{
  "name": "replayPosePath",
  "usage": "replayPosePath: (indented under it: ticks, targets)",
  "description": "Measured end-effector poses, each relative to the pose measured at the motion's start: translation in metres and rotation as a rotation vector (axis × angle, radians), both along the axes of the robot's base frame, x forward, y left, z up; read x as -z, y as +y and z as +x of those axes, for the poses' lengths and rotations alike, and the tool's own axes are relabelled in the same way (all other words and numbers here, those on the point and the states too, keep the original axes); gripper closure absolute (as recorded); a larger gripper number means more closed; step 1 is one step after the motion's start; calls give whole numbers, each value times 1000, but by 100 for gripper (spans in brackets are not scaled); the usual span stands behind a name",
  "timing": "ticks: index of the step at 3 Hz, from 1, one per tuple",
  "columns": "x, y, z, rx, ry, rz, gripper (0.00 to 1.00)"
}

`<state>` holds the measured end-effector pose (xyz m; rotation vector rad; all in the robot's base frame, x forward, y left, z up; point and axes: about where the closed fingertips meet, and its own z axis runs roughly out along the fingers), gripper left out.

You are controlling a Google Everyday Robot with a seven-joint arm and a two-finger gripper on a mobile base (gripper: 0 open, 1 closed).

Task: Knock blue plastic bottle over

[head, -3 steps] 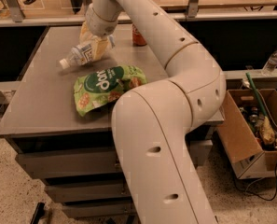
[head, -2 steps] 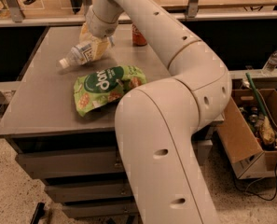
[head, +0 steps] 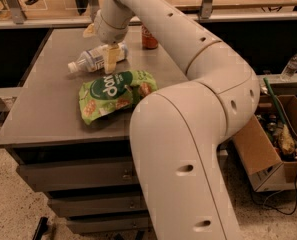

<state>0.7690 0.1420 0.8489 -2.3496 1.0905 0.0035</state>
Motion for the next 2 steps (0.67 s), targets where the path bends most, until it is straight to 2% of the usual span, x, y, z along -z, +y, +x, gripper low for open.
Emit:
replayPosePath:
  ticks: [1,2]
  targets:
    - [6,-6,-8,26,48,0,0]
    - [6,-6,-8,26,48,0,0]
